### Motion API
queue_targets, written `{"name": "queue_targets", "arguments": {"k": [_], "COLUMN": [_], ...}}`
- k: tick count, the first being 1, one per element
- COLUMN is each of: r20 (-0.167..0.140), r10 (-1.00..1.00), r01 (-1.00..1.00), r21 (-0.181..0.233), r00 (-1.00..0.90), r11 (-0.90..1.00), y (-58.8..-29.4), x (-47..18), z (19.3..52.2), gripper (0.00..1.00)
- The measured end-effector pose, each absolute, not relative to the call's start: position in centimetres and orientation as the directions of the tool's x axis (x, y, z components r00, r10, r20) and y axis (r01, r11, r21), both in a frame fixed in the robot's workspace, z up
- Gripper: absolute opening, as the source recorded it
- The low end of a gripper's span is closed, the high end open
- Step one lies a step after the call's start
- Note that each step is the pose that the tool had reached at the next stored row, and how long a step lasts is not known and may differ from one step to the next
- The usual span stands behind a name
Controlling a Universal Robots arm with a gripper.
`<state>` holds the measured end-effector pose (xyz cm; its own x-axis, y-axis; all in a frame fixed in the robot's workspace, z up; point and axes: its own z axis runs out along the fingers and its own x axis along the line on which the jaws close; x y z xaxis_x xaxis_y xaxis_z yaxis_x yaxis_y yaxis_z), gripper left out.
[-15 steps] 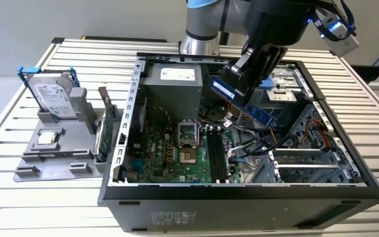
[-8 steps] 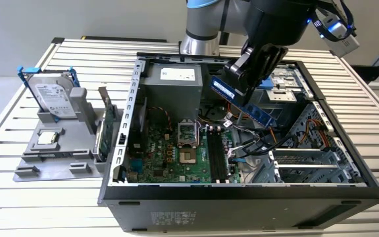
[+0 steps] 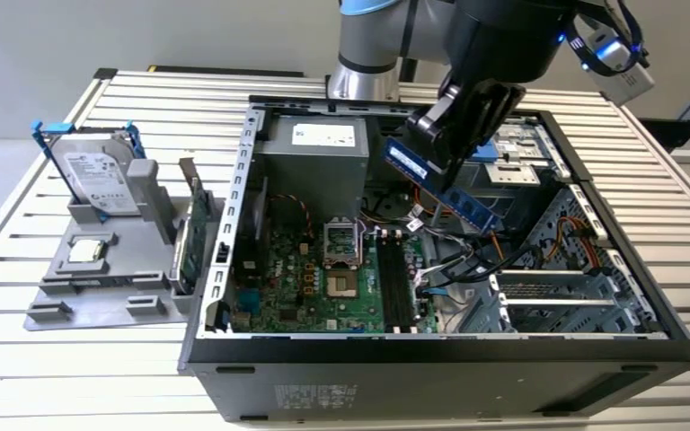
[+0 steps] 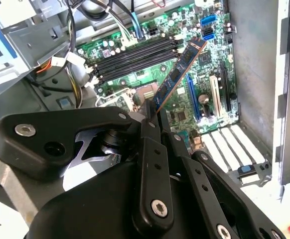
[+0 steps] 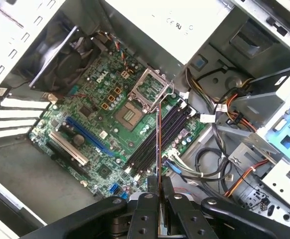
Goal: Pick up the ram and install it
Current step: 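Insert the ram into the slot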
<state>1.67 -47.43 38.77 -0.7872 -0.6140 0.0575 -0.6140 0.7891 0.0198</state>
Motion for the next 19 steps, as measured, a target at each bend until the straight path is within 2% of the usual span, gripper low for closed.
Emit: {"name": "queue_targets", "arguments": {"k": [19], "r20": [0.057], "r10": [-0.518], "r01": [-0.518], "r21": [0.020], "r00": [-0.853], "r11": [0.855], "y": [-47.43], "x": [1.67], "z": [38.76], "gripper": [0.00]}}
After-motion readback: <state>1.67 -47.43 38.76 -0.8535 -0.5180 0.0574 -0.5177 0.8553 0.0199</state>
